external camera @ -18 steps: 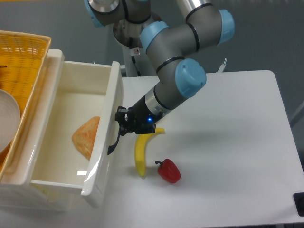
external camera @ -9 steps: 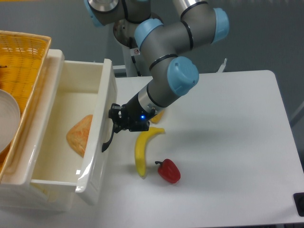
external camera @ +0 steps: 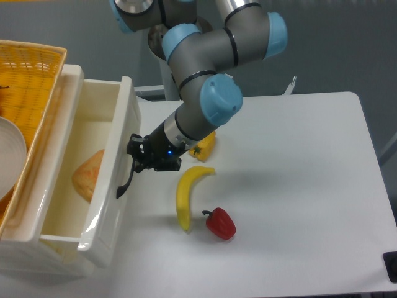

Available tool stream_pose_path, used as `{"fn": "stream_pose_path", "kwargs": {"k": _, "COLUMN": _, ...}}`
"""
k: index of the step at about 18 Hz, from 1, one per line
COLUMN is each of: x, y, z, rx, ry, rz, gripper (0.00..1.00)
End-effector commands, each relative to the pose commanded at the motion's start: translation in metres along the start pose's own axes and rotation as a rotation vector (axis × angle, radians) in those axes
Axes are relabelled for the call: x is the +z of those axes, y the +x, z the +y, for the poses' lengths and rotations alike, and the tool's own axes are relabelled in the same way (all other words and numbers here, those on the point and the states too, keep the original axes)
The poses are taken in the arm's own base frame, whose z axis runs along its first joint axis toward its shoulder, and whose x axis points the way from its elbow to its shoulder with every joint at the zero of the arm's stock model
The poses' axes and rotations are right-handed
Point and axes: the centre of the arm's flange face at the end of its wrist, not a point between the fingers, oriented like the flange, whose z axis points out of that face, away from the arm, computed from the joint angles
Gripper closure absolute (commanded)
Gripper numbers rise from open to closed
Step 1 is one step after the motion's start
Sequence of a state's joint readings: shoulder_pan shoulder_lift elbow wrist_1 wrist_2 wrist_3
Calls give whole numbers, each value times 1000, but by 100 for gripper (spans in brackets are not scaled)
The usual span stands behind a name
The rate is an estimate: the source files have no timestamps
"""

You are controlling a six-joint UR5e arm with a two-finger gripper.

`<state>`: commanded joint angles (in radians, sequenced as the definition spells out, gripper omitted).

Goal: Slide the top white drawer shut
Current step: 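Push the drawer front with the gripper into the cabinet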

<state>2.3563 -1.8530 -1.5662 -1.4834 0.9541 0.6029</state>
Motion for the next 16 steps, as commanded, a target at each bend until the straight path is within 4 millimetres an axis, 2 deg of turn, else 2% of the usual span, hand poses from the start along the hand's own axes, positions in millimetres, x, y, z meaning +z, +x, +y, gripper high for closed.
{"fn": "stream_pose_path", "kwargs": {"k": 10, "x": 26, "y": 26, "z": -6, "rx": 24, "ry": -30, "rz": 4, "gripper": 97}}
{"fn": "stream_pose_path", "kwargs": {"k": 16, "x": 34, "y": 37, "z": -7, "rx": 36, "ry": -45, "rz": 5, "gripper": 97}}
